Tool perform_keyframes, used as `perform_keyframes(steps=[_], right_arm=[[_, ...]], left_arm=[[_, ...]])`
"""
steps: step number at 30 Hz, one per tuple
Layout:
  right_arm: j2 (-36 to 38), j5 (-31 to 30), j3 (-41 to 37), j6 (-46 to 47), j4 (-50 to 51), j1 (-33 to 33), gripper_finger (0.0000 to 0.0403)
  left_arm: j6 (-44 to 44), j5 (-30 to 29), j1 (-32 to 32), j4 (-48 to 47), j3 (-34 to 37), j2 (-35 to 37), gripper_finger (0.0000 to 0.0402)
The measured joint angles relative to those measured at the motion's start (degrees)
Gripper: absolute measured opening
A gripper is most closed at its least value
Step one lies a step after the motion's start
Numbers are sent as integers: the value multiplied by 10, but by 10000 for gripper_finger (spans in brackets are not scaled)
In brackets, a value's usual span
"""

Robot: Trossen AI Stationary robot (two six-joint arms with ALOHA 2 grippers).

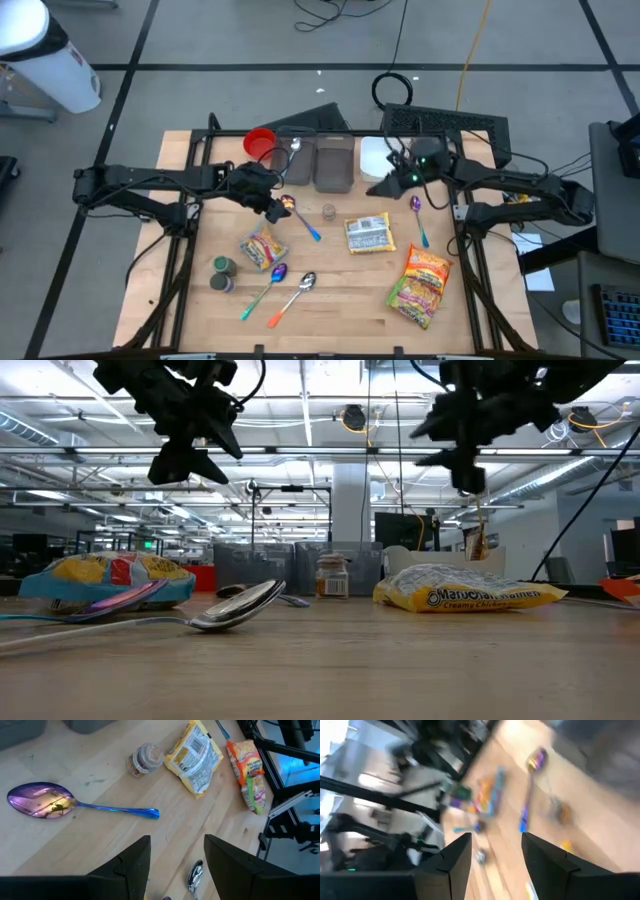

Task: Pick & Place Food Item
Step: Put the yellow noodle pack into the right black bin

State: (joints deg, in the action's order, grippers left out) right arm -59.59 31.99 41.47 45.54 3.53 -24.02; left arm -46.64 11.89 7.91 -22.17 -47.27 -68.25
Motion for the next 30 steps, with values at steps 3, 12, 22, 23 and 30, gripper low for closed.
perform_keyframes(steps=[3, 12, 22, 23, 30], right_arm=[[27, -67, 0, 3, 97, 30, 166], [86, -233, 0, 83, 236, 138, 166], [78, -289, -49, 206, 229, 237, 166], [78, -289, -66, 224, 208, 247, 166], [78, -290, -179, 347, 52, 304, 166]], left_arm=[[0, 0, 0, 0, 0, 0, 191], [49, -18, 0, 0, 0, 0, 191], [106, 7, 15, 0, 0, 0, 191], [110, 12, 19, 0, 0, 0, 191], [132, 58, 33, 0, 0, 0, 191]])
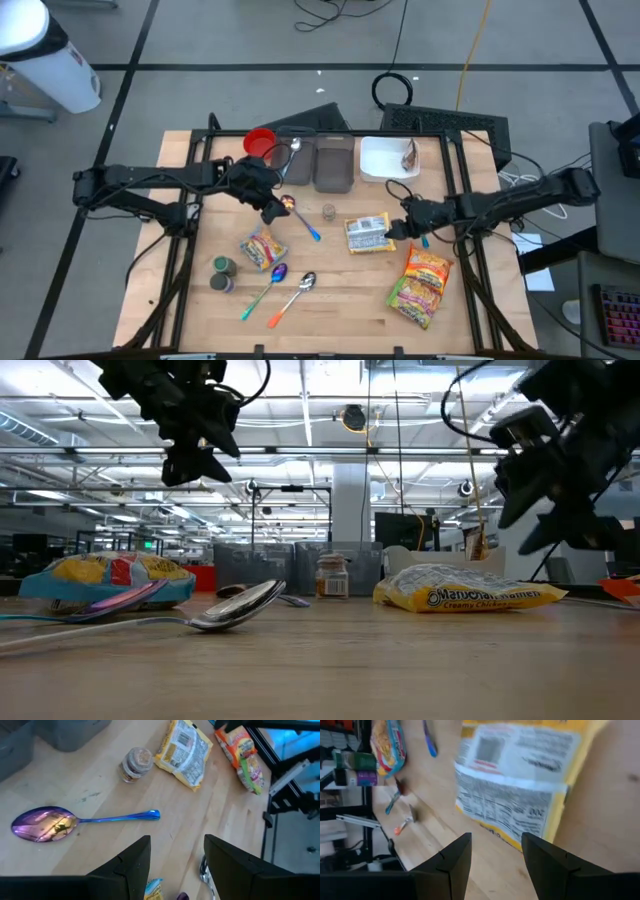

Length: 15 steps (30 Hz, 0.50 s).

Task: Pick & Place Food Item
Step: Put the yellow noodle pack into the right black bin

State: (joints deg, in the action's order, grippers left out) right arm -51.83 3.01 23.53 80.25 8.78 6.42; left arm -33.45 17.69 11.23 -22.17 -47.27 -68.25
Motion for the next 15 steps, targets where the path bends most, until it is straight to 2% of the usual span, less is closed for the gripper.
perform_keyframes(steps=[6, 15], right_arm=[[0, -18, -42, 45, -6, 26, 166], [-16, -30, -56, 45, -8, 32, 166]], left_arm=[[22, 6, 1, 0, 0, 0, 191], [32, 4, 1, 0, 0, 0, 191]])
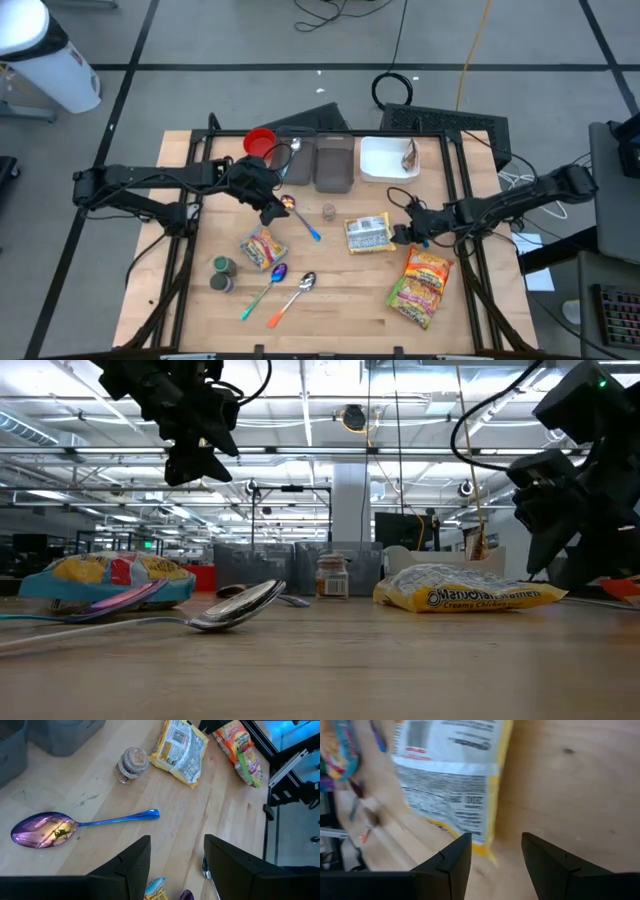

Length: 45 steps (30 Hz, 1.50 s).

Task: Pick & Place Food Item
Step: Put the yellow noodle pack into the right black bin

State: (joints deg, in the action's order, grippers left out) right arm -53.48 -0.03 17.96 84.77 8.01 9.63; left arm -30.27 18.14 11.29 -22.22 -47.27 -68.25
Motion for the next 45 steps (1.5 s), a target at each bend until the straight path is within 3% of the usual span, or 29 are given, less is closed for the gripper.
perform_keyframes(steps=[11, 16, 23, 33, 37, 45], right_arm=[[-57, 2, 0, -24, -45, 0, 158], [-59, 14, 0, -38, -48, 0, 114], [-59, 16, 0, -49, -51, -2, 15], [-44, 32, 8, -69, -89, -21, 1], [-32, 32, 56, -114, -35, -33, 1], [-31, 31, 235, -286, 225, -72, 0]], left_arm=[[-2, -2, 0, 0, 0, 0, 191], [-5, -2, 0, 0, 0, 0, 191], [-14, -7, 0, 0, 0, 0, 191], [-19, -7, 0, 0, 0, 0, 191], [-22, -7, 0, 1, 0, 0, 191], [-25, -2, 0, 47, 0, 0, 191]])
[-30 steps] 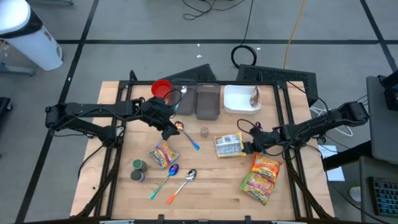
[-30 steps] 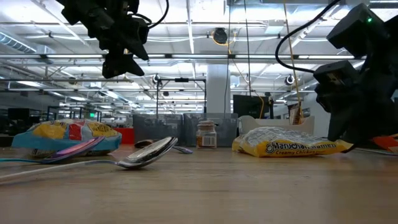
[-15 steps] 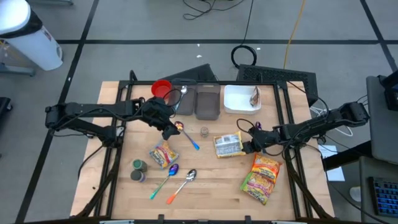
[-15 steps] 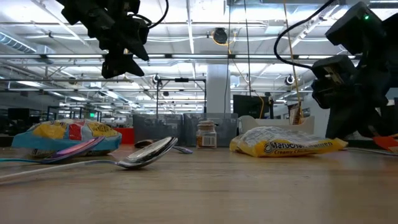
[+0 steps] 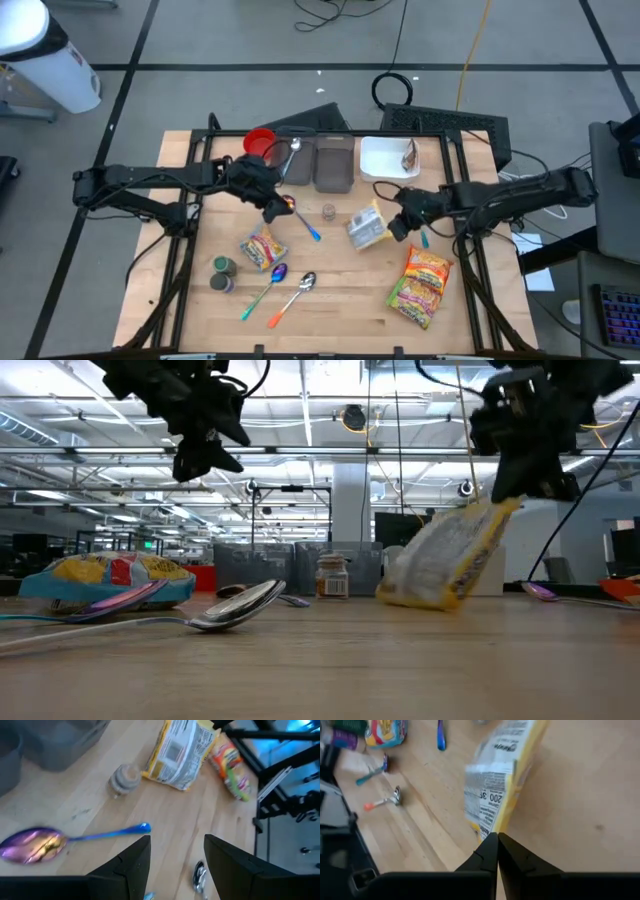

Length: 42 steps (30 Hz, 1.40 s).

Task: Pick & Place Food Item
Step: Put the yellow noodle pack into the right black bin

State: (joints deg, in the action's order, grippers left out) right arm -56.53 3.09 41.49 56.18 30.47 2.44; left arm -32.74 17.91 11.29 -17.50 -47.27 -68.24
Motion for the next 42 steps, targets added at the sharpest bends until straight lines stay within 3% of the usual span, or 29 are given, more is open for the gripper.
perform_keyframes(steps=[7, 18, 27, 38, 42], right_arm=[[-3, -3, 122, -115, 123, -46, 0], [-60, 13, 211, -232, 148, -93, 0], [-94, 30, 220, -250, 144, -95, 0], [-93, 29, 219, -271, 134, -96, 1], [-93, 30, 214, -271, 120, -101, 20]], left_arm=[[5, 1, 12, 51, 0, 0, 191], [67, 35, 46, 89, -27, 0, 191], [140, 0, 65, 0, -109, 0, 191], [158, 0, 68, -5, -119, 0, 191], [159, 0, 68, -5, -119, 0, 191]])
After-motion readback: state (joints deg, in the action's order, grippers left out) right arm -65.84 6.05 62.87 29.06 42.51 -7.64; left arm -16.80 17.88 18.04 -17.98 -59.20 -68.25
